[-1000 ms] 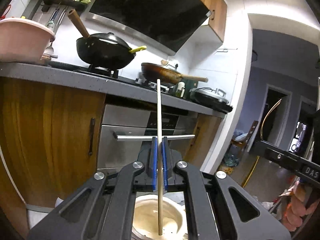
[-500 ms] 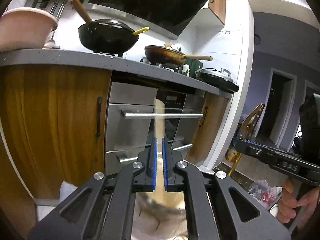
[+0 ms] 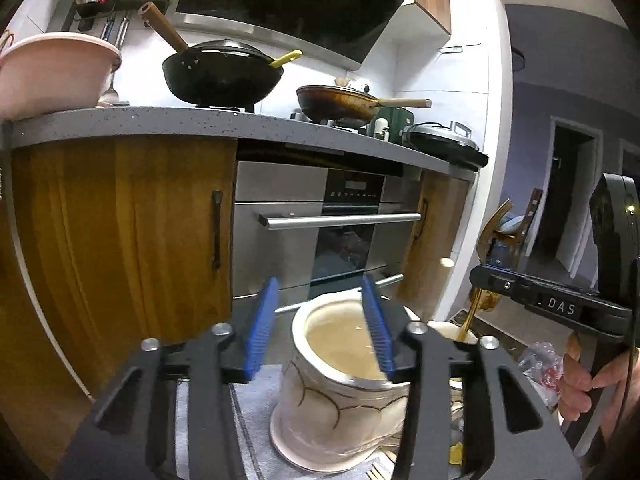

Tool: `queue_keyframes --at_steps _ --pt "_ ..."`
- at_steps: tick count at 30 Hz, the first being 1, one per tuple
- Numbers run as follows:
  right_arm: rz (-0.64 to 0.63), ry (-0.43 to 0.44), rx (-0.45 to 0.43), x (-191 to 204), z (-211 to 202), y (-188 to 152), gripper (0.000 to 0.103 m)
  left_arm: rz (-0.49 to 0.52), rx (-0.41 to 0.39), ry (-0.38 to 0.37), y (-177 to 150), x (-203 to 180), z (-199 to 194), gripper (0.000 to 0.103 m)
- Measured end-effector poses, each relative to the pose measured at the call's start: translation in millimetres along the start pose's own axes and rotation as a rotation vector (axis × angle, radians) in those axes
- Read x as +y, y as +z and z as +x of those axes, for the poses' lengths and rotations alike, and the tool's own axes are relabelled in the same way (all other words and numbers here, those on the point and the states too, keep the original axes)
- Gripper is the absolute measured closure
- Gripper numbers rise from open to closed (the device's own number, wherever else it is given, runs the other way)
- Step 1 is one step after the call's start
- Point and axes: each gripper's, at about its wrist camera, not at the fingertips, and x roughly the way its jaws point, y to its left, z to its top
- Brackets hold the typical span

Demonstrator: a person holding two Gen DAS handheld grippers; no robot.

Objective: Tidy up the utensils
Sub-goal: 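Drop chopstick into larger cup with left tool while right tool drops fork into smaller cup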

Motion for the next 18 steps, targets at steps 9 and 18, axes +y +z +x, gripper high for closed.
queue_keyframes --at_steps 9,18 --pt "0.027 -0.015 0.028 -6.2 3.9 -4.1 0.095 -0.036 0.018 0.022 4.8 12.0 -5.5 0.042" --pt "0.006 0.000 0.004 -0.3 -8.1 -2.2 0.072 -0.061 0.023 0.047 6.2 20.0 -15.6 0.034"
